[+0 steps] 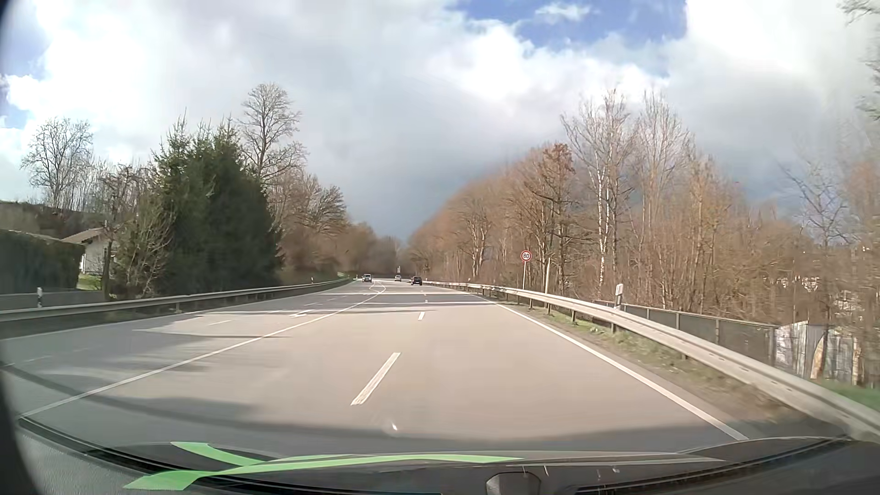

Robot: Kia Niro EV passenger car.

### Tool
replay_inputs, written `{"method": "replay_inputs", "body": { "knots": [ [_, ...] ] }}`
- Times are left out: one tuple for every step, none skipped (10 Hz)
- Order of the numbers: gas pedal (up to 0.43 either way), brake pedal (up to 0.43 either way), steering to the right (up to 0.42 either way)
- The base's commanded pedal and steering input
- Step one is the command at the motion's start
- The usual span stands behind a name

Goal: Follow the waypoints while adhering to traffic rules and regulations

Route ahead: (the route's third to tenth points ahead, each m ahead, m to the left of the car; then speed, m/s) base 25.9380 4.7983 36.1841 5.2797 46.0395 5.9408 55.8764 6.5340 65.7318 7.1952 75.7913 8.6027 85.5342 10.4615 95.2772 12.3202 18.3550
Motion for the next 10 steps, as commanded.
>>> {"method": "replay_inputs", "body": {
  "knots": [
    [0.157, 0.000, -0.021],
    [0.150, 0.000, -0.021],
    [0.150, 0.000, -0.020],
    [0.150, 0.000, -0.020],
    [0.150, 0.000, -0.019],
    [0.150, 0.000, -0.016],
    [0.150, 0.000, -0.013],
    [0.150, 0.000, -0.011],
    [0.150, 0.000, -0.011],
    [0.150, 0.000, -0.012]
  ]
}}
